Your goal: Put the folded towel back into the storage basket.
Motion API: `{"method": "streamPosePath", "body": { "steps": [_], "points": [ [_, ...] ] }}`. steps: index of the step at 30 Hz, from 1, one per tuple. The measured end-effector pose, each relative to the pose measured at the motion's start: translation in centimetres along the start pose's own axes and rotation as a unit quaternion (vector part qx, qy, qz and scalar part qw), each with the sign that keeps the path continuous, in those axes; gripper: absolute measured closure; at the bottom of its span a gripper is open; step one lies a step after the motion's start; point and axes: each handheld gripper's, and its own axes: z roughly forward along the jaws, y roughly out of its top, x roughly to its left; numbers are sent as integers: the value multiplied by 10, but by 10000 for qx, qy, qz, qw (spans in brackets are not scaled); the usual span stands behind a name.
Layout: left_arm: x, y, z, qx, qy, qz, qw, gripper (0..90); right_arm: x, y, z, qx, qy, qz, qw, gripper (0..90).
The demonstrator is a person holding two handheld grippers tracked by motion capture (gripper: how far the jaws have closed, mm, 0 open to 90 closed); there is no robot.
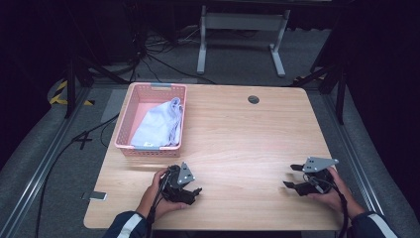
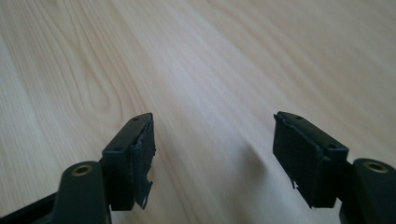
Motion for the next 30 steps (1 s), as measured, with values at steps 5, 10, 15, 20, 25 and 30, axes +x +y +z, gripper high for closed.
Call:
{"method": "streamPosePath", "body": {
  "steps": [5, 10, 15, 20, 25, 30],
  "points": [
    [6, -3, 4, -126, -187, -156, 9996, 182, -5, -21, -4, -288, 100, 509, 9982, 263],
    [12, -8, 7, -264, -335, -302, 9986, 153, -3, -23, -2, -393, 47, 524, 9978, 247],
    [12, -8, 8, -290, -354, -334, 9984, 151, -3, -23, -2, -390, 46, 528, 9978, 246],
    [13, -7, 9, -290, -391, -320, 9983, 150, -3, -23, -2, -376, 47, 556, 9977, 229],
    [16, -6, 10, -295, -459, -214, 9983, 147, -3, -23, -2, -377, 56, 553, 9977, 225],
    [18, -5, 11, -285, -536, -173, 9980, 145, -3, -23, -2, -375, 64, 542, 9978, 218]
  ]
}}
